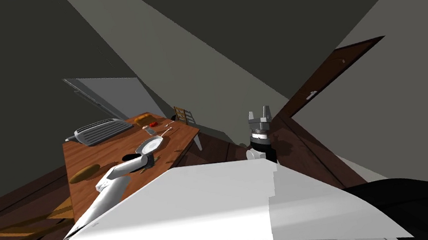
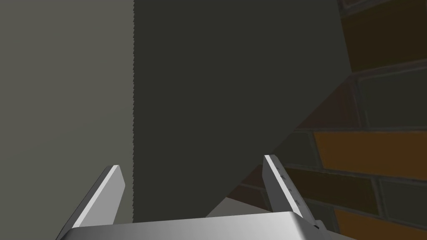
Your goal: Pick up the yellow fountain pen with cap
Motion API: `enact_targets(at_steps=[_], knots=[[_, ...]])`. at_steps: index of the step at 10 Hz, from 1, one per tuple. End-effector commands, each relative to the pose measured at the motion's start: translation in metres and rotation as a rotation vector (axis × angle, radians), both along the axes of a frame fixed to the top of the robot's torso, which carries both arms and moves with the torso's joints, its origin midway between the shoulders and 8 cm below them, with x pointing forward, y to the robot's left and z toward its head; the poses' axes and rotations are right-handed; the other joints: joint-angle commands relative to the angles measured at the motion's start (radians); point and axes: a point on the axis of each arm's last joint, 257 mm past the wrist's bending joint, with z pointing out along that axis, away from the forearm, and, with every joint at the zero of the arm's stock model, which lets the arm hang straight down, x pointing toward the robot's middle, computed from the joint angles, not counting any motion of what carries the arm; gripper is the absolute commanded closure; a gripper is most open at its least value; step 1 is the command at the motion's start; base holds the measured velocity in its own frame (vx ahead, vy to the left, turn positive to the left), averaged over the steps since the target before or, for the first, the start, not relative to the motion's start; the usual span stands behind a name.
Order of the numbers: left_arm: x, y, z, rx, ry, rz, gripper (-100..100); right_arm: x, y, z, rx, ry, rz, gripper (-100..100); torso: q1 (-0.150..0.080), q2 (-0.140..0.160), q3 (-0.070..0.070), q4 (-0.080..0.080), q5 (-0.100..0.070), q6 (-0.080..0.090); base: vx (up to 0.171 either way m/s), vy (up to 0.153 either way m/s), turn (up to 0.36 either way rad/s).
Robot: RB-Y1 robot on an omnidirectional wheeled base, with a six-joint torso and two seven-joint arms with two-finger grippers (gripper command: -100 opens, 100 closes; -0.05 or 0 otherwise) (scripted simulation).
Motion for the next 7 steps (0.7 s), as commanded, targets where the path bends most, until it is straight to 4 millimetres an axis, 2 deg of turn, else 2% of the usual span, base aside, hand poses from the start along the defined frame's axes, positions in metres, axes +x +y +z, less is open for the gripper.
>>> enact_targets(at_steps=[1, 7], knots=[[-0.021, 0.004, -0.010, -0.043, 0.046, 0.054, -100, 0.000, 0.000, 0.000, 0.000, 0.000, 0.000, 0, 0.000, 0.000, 0.000, 0.000, 0.000, 0.000, 0.057, 0.021, -0.034], [-0.075, 0.007, -0.035, -0.193, 0.162, 0.216, -100, 0.000, 0.000, 0.000, 0.000, 0.000, 0.000, 0, 0.002, -0.001, -0.001, 0.000, 0.001, 0.000, 0.064, 0.043, -0.022]])
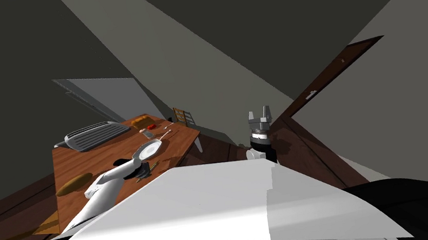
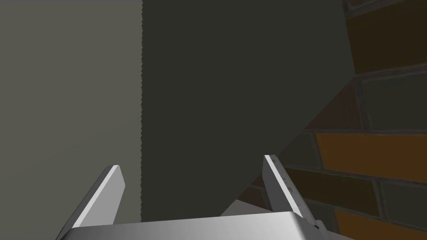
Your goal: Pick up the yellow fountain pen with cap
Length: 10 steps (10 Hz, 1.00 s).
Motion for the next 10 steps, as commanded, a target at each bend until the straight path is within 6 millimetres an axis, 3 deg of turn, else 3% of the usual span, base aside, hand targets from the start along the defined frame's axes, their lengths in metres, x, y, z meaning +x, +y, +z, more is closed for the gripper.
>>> enact_targets(at_steps=[1, 10], knots=[[-0.017, -0.003, -0.006, -0.055, 0.034, 0.054, -100, 0.000, 0.000, 0.000, 0.000, 0.000, 0.000, 0, 0.000, 0.000, 0.000, 0.000, 0.000, 0.000, 0.059, 0.061, -0.020], [-0.068, -0.019, -0.018, -0.244, 0.124, 0.237, -100, 0.000, 0.000, 0.000, 0.000, 0.000, 0.000, 0, -0.001, 0.000, 0.000, 0.000, 0.000, 0.000, 0.052, 0.053, -0.007]])
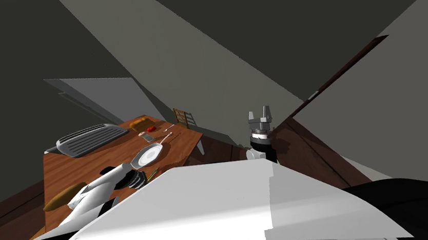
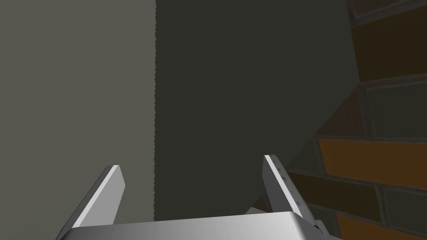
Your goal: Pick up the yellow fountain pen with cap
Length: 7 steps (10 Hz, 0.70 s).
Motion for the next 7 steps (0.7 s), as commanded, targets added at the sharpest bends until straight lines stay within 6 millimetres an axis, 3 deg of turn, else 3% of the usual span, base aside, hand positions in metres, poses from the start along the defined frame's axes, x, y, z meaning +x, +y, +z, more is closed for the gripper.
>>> enact_targets(at_steps=[1, 2, 3, 5, 6, 7], knots=[[0.000, 0.000, 0.000, 0.000, 0.000, 0.000, -100, 0.000, 0.000, 0.000, 0.000, 0.000, 0.000, 0, 0.000, 0.000, 0.000, 0.000, 0.000, 0.000, 0.019, 0.017, -0.001], [-0.001, 0.000, 0.000, -0.003, 0.001, 0.002, 0, 0.000, 0.000, 0.000, 0.000, 0.000, 0.000, 0, -0.001, 0.001, 0.001, 0.000, 0.000, 0.000, 0.000, 0.000, 0.000], [-0.002, -0.007, -0.010, -0.002, 0.002, 0.000, -100, 0.000, 0.000, 0.000, 0.000, 0.000, 0.000, 0, -0.002, 0.002, 0.001, 0.000, 0.000, 0.000, 0.012, 0.026, 0.010], [-0.003, -0.016, -0.023, -0.003, 0.003, -0.002, -100, 0.000, 0.000, 0.000, 0.000, 0.000, 0.000, 0, 0.000, 0.002, 0.001, 0.000, 0.000, 0.000, 0.014, 0.054, 0.007], [-0.003, -0.013, -0.020, -0.005, 0.004, 0.000, -100, 0.000, 0.000, 0.000, 0.000, 0.000, 0.000, 0, 0.001, 0.002, 0.001, 0.000, 0.000, 0.000, 0.005, 0.026, -0.003], [-0.003, -0.013, -0.021, -0.003, 0.003, -0.001, 100, 0.000, 0.000, 0.000, 0.000, 0.000, 0.000, 0, -0.001, 0.002, 0.001, 0.000, 0.000, 0.000, 0.000, 0.000, 0.000]])
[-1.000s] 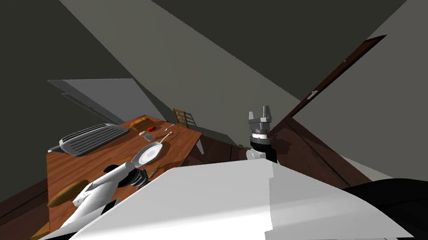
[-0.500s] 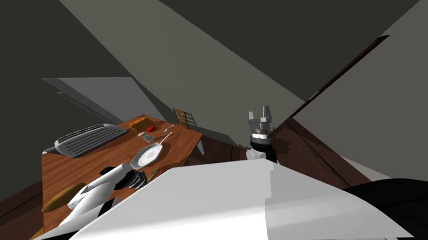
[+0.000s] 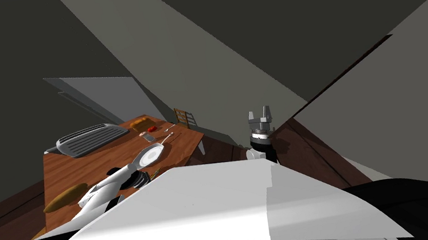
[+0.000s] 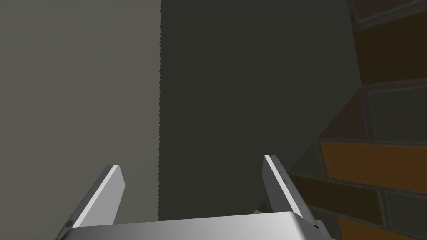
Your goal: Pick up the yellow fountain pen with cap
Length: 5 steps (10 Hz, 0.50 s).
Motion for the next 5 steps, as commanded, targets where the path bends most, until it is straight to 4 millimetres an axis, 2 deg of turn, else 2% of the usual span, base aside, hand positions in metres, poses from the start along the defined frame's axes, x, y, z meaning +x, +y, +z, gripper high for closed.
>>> enact_targets(at_steps=[1, 4, 5], knots=[[0.0000, 0.0000, 0.0000, 0.000, 0.000, 0.000, 100, 0.0000, 0.0000, 0.0000, 0.000, 0.000, 0.000, 0, 0.000, 0.000, 0.000, 0.000, 0.000, 0.000, 0.000, 0.000, 0.000], [-0.0003, -0.0002, -0.0001, -0.001, 0.000, 0.002, 100, 0.0000, 0.0000, 0.0000, 0.000, 0.000, 0.000, 0, 0.001, -0.001, 0.000, 0.000, 0.001, 0.001, 0.000, 0.000, 0.000], [-0.0003, -0.0002, -0.0001, -0.001, 0.000, 0.001, 0, 0.0000, 0.0000, 0.0000, 0.000, 0.000, 0.000, 0, 0.002, -0.001, 0.000, 0.000, 0.001, 0.001, 0.000, 0.000, 0.000]])
